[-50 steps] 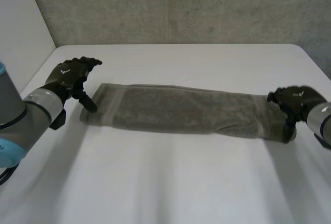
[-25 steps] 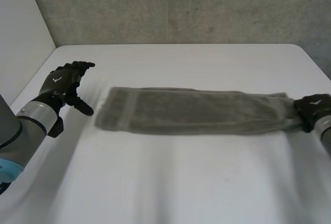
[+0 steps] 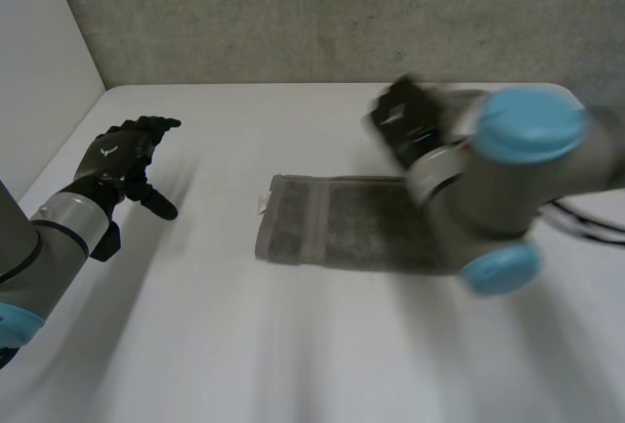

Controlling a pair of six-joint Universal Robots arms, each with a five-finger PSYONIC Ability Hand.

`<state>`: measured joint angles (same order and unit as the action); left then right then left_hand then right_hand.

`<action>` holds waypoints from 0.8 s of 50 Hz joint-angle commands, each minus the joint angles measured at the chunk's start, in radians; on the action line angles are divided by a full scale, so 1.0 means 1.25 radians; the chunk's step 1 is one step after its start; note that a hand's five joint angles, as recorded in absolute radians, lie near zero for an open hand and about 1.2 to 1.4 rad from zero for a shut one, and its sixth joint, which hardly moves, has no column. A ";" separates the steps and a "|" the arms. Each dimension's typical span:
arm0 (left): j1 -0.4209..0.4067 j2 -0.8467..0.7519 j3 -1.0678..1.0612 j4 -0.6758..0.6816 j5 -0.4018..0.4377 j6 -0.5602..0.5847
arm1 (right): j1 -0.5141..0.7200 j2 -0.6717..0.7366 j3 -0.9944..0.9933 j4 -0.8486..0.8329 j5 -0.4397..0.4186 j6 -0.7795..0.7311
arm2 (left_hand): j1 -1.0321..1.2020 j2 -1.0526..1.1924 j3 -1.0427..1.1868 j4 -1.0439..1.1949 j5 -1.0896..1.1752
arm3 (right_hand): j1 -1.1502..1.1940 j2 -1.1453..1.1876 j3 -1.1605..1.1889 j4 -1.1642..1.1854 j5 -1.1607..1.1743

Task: Fold the towel.

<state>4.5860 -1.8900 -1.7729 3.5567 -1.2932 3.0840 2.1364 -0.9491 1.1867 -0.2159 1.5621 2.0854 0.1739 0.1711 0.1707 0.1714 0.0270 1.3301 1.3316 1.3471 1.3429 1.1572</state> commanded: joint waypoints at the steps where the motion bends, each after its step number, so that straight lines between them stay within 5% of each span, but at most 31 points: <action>1: -0.004 -0.005 -0.016 0.027 0.000 0.004 | 0.199 0.159 -0.015 -0.009 -0.015 0.001 | 0.015 0.017 0.018 0.017 -0.007 | 0.053 0.052 0.039 0.043 0.052; 4: -0.008 -0.013 -0.022 0.052 0.001 0.007 | 0.213 0.182 -0.015 -0.009 -0.016 0.004 | 0.018 0.020 0.020 0.020 -0.005 | -0.092 -0.093 -0.105 -0.102 -0.093; 6: -0.009 -0.016 -0.024 0.067 0.001 0.010 | 0.215 0.195 -0.006 -0.008 -0.005 0.009 | 0.018 0.020 0.020 0.020 -0.005 | -0.624 -0.626 -0.638 -0.635 -0.626; 7: -0.011 -0.023 -0.024 0.078 0.000 0.015 | 0.215 0.195 -0.006 -0.008 -0.005 0.009 | 0.018 0.020 0.020 0.020 -0.005 | -0.627 -0.629 -0.641 -0.638 -0.629; 9: -0.011 -0.032 -0.024 0.084 0.000 0.024 | 0.208 0.164 0.017 -0.009 0.000 0.030 | 0.018 0.020 0.020 0.020 -0.005 | -0.924 -0.926 -0.938 -0.935 -0.926; 12: -0.014 -0.038 -0.022 0.086 0.004 0.037 | 0.198 0.126 0.042 -0.010 0.000 0.068 | 0.020 0.022 0.023 0.022 -0.002 | -0.924 -0.926 -0.938 -0.935 -0.926; 20: -0.082 -0.038 0.015 0.084 -0.005 0.036 | -0.020 -0.127 0.276 -0.004 -0.019 0.474 | 0.022 0.024 0.025 0.024 0.000 | -0.924 -0.926 -0.938 -0.935 -0.926; 25: -0.154 -0.060 0.057 0.081 -0.010 0.037 | -0.079 -0.151 0.350 0.000 -0.042 0.549 | 0.029 0.032 0.032 0.031 0.007 | -0.924 -0.926 -0.938 -0.935 -0.926; 32: -0.253 -0.138 0.138 0.080 -0.066 0.042 | -0.227 -0.111 0.469 -0.009 -0.172 0.564 | 0.029 0.032 0.032 0.031 0.007 | -0.924 -0.926 -0.938 -0.935 -0.926; 37: -0.273 -0.151 0.157 0.079 -0.098 0.042 | -0.243 -0.086 0.457 -0.011 -0.180 0.559 | 0.029 0.032 0.032 0.031 0.007 | -0.646 -0.647 -0.660 -0.656 -0.647; 39: -0.276 -0.150 0.157 0.080 -0.103 0.042 | -0.243 -0.086 0.437 -0.014 -0.171 0.548 | 0.027 0.029 0.030 0.029 0.005 | -0.167 -0.168 -0.181 -0.177 -0.169; 40: -0.276 -0.144 0.156 0.078 -0.104 0.042 | -0.243 -0.086 0.437 -0.014 -0.171 0.548 | 0.027 0.029 0.030 0.029 0.005 | -0.165 -0.166 -0.178 -0.175 -0.166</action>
<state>4.2509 -2.0726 -1.5846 3.6564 -1.3976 3.1368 1.8370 -1.0740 1.7678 -0.2292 1.3402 2.7924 0.1776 0.1779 0.1790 0.1786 0.0270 0.6931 0.6947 0.6878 0.6870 0.5316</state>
